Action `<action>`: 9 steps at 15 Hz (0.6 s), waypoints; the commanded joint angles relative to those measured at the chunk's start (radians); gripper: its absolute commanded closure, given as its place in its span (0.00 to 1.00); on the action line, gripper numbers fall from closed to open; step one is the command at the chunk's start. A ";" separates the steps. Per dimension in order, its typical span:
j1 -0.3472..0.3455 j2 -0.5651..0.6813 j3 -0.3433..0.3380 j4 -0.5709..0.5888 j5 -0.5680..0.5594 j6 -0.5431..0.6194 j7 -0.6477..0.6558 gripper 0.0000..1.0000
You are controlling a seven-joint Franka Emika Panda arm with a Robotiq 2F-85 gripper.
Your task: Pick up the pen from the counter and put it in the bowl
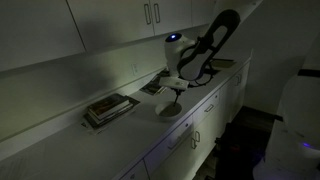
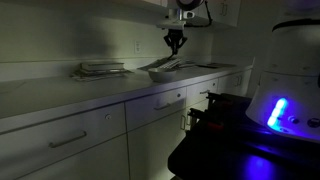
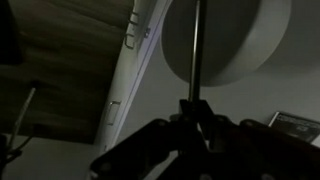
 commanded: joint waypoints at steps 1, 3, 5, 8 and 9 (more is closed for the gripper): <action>-0.047 0.038 0.075 0.024 -0.055 -0.006 0.143 0.96; -0.042 0.076 0.088 0.047 -0.055 -0.011 0.186 0.96; -0.029 0.121 0.087 0.074 -0.044 -0.013 0.201 0.96; -0.008 0.195 0.069 0.131 -0.033 -0.030 0.217 0.96; -0.001 0.220 0.061 0.147 -0.018 -0.027 0.211 0.96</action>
